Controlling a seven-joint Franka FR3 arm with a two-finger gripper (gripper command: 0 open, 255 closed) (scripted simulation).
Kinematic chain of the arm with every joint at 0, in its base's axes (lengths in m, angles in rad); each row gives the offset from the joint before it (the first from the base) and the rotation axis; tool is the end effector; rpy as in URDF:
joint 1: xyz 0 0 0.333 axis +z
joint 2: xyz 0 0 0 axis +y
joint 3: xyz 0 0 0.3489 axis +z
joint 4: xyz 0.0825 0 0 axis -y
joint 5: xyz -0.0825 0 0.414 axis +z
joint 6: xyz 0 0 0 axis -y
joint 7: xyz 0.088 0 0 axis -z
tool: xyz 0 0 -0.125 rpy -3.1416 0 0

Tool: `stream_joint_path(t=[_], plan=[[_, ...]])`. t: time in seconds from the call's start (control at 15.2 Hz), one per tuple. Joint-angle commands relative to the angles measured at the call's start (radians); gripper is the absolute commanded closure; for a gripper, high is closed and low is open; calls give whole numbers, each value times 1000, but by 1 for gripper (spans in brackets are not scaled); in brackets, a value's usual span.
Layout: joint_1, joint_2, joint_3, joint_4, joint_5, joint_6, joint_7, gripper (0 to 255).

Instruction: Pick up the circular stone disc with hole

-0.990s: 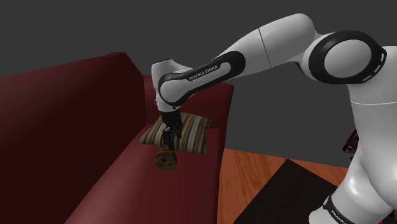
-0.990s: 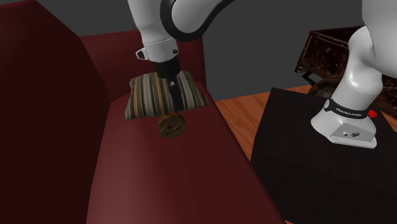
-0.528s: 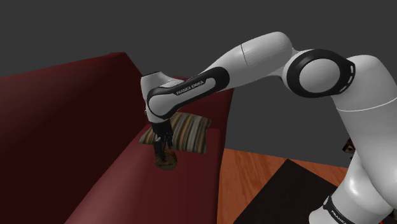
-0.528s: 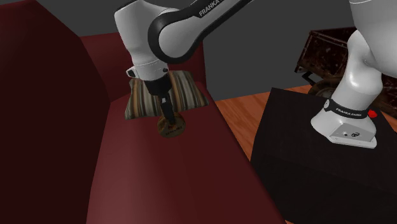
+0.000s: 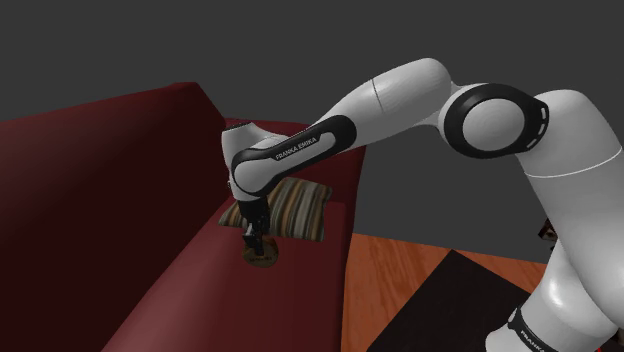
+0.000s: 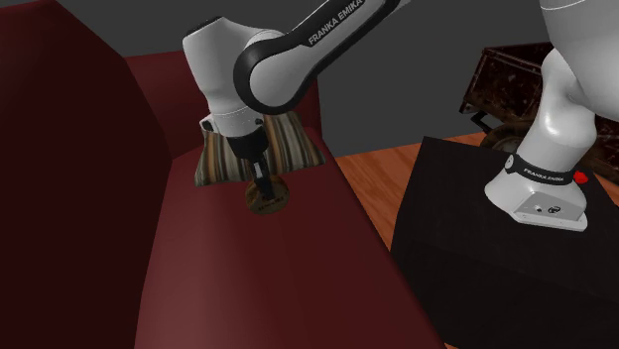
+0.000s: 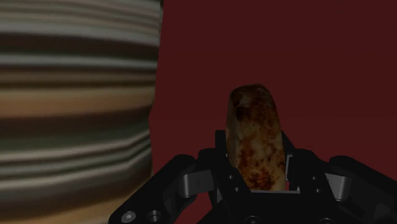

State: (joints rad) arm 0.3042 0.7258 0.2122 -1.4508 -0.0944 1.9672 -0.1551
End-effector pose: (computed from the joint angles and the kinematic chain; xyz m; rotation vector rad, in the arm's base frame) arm 0.6611 0.3370 0.2392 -2.9235 -1.0308 0.3121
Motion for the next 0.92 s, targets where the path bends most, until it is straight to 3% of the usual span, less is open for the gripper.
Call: stream_joint_path(t=[0.0,0.4,0.86], plan=[[0,1,0,0,0,0,0,255],[-1,-1,0,-5,0,3,0,255],[-4,-49,6,14,8,-63,-2,255]])
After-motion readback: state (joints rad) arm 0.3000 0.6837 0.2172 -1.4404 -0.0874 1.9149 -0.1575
